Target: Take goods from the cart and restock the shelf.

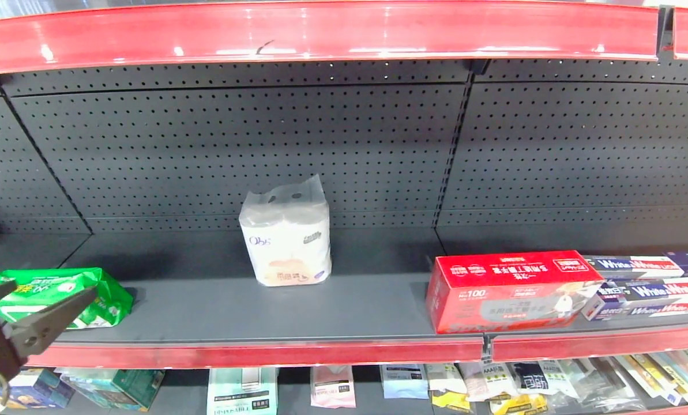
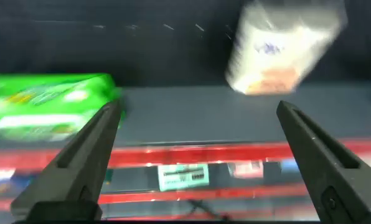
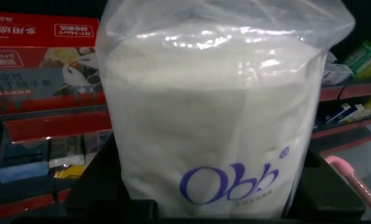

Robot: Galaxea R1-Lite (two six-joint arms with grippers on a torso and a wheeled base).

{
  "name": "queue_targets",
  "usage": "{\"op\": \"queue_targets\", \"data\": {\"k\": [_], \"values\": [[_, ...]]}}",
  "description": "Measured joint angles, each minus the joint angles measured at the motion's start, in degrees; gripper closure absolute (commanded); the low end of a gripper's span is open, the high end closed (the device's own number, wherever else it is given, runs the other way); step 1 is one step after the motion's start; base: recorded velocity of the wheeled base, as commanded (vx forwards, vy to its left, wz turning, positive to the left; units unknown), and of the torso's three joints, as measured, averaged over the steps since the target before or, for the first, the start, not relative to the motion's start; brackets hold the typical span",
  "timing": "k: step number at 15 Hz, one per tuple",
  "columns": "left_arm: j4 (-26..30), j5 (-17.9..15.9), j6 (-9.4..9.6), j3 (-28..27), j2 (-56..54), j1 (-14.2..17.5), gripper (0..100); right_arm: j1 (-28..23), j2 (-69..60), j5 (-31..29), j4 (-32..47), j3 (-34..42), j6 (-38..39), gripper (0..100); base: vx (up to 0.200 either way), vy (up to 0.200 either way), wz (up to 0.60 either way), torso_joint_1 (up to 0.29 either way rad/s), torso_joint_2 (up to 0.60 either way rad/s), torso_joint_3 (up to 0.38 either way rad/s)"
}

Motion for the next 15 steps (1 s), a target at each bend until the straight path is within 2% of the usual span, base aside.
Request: {"op": "queue_targets", "data": {"k": [1, 4, 6, 9, 11, 12, 13, 15], "values": [[-3.2, -4.4, 3.78, -0.4, 4.9, 1.4, 0, 0.0, 0.0, 0.0, 0.0, 0.0, 0.0, 100, 0.000, 0.000, 0.00, 0.000, 0.00, 0.000], [-11.8, -19.4, 17.16, -1.7, 19.2, 8.2, 0, 0.0, 0.1, -0.2, 0.1, 0.1, -0.1, 100, 0.000, 0.000, 0.00, 0.000, 0.00, 0.000], [-14.1, -27.0, 23.10, -4.9, 27.6, 11.1, 0, 0.0, 0.1, -0.3, 0.2, 0.4, -0.9, 100, 0.000, 0.000, 0.00, 0.000, 0.00, 0.000], [-15.3, -35.9, 28.33, -13.2, 39.3, 12.7, 0, 0.0, 0.2, -0.5, 0.1, 0.7, -2.3, 100, 0.000, 0.000, 0.00, 0.000, 0.00, 0.000], [-15.5, -43.1, 32.29, -18.2, 46.9, 12.8, 0, -0.1, 0.2, -0.7, 0.2, 1.2, -3.8, 100, 0.000, 0.000, 0.00, 0.000, 0.00, 0.000], [-15.6, -46.4, 33.69, -20.8, 50.4, 12.3, 0, -0.3, 0.3, -0.7, 0.0, 1.3, -4.0, 100, 0.000, 0.000, 0.00, 0.000, 0.00, 0.000], [-15.6, -48.3, 34.45, -23.7, 54.0, 11.5, 0, -0.4, 0.3, -0.8, 0.1, 1.5, -4.4, 100, 0.000, 0.000, 0.00, 0.000, 0.00, 0.000], [-15.7, -50.3, 34.82, -29.9, 60.0, 9.4, 0, -0.5, 0.3, -0.9, 0.1, 1.6, -5.2, 100, 0.000, 0.000, 0.00, 0.000, 0.00, 0.000]]}}
